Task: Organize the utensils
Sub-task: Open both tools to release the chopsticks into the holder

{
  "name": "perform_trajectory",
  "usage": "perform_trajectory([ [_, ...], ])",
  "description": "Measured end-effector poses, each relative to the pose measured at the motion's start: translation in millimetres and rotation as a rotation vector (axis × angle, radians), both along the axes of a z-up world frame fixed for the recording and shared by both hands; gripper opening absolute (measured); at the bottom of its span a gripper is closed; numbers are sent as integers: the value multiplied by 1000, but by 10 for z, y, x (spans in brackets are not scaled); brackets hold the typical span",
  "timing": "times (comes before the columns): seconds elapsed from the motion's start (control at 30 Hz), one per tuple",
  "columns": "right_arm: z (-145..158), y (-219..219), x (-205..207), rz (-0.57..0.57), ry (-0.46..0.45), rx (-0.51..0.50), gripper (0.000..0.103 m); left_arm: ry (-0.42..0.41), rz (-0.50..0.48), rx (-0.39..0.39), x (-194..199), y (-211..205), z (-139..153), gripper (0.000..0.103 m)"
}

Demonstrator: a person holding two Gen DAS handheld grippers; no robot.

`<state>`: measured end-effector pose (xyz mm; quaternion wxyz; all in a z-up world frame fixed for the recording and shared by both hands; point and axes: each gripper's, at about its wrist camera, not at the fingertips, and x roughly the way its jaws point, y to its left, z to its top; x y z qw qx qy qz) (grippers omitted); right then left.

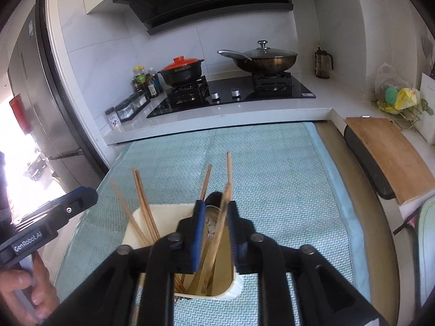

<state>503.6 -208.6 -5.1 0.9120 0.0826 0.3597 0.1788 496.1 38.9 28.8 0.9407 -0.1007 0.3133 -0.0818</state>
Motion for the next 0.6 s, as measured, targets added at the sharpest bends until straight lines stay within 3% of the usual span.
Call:
perform_trajectory([
  [0.07,215,-61,-101,-3,-56,3,43,-20,7,-2,-158,87,198,53],
  [0.17,509,-180,-326,-11,-114,6,43,-48,6,21,-507,248,464,69],
  [0.3,714,-300,-858,45,-172,12,43,-69,-14,160,-1166,422,618,81],
  [0.43,575,-402,-1472,104,-198,-31,44,-46,-15,288,-1874,598,450,87],
  [0.6,20,-516,-2125,92,-175,-147,44,41,-1,280,-2526,693,-63,88],
])
